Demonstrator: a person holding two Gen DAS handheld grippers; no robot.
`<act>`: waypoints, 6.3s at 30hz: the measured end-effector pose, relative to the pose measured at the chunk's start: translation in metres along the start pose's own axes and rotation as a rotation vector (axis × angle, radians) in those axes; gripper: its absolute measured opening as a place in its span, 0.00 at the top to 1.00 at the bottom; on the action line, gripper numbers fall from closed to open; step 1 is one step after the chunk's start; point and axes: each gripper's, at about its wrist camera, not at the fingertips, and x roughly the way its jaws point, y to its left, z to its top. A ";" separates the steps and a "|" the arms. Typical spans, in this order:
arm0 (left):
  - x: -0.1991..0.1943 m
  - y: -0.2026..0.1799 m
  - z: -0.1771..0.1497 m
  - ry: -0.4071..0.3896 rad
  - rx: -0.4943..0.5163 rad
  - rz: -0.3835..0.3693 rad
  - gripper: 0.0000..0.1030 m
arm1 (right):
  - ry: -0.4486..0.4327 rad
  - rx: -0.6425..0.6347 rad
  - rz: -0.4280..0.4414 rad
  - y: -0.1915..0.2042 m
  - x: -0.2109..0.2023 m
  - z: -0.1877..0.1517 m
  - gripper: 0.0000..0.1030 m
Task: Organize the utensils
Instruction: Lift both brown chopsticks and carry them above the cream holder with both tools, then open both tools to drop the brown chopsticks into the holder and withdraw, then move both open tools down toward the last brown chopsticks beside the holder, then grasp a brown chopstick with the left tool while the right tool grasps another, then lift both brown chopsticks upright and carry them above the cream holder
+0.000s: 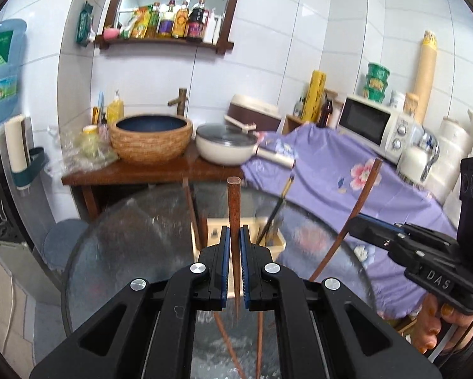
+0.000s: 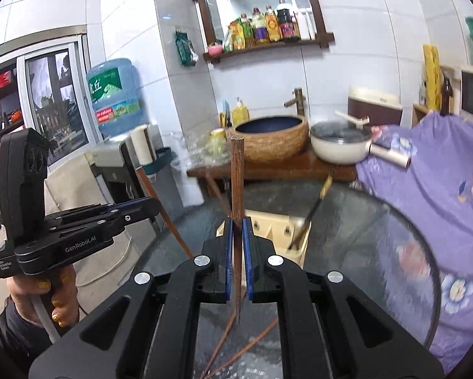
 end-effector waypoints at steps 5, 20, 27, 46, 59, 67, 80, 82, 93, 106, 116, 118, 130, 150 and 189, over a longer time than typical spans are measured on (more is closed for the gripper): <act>0.000 -0.002 0.051 -0.011 -0.048 -0.045 0.94 | -0.058 0.007 -0.031 0.000 0.002 0.053 0.93; 0.063 -0.003 0.075 -0.109 -0.040 0.162 0.94 | -0.083 0.004 -0.170 -0.024 0.081 0.063 0.93; 0.100 0.003 0.030 -0.029 -0.028 0.173 0.94 | -0.033 0.029 -0.180 -0.042 0.113 0.017 0.93; 0.111 0.015 -0.019 0.026 -0.005 0.188 0.51 | -0.067 -0.011 -0.257 -0.044 0.108 -0.026 0.60; 0.090 0.035 -0.124 0.156 0.026 0.250 0.34 | 0.103 0.121 -0.266 -0.054 0.078 -0.123 0.42; 0.145 0.047 -0.165 0.393 -0.027 0.195 0.59 | 0.285 0.244 -0.280 -0.077 0.123 -0.173 0.46; 0.197 0.023 -0.172 0.471 0.014 0.202 0.63 | 0.317 0.315 -0.311 -0.090 0.141 -0.181 0.48; 0.197 0.023 -0.174 0.465 0.020 0.211 0.66 | 0.325 0.310 -0.312 -0.090 0.142 -0.181 0.48; 0.186 0.020 -0.179 0.458 0.087 0.234 0.90 | 0.402 0.297 -0.315 -0.075 0.169 -0.181 0.48; 0.180 0.047 -0.178 0.469 0.081 0.241 0.90 | 0.451 0.184 -0.404 -0.047 0.192 -0.181 0.55; 0.179 0.045 -0.179 0.465 0.084 0.246 0.90 | 0.463 0.115 -0.433 -0.031 0.196 -0.183 0.85; 0.179 0.045 -0.179 0.466 0.082 0.246 0.90 | 0.465 0.112 -0.430 -0.029 0.195 -0.184 0.87; 0.173 0.032 -0.184 0.463 0.110 0.243 0.93 | 0.451 0.148 -0.362 -0.049 0.183 -0.187 0.89; 0.164 0.026 -0.180 0.451 0.075 0.195 0.93 | 0.352 0.285 -0.204 -0.074 0.153 -0.184 0.93; 0.026 0.014 -0.100 0.109 0.011 -0.024 0.94 | 0.061 0.147 0.092 -0.021 0.025 -0.108 0.93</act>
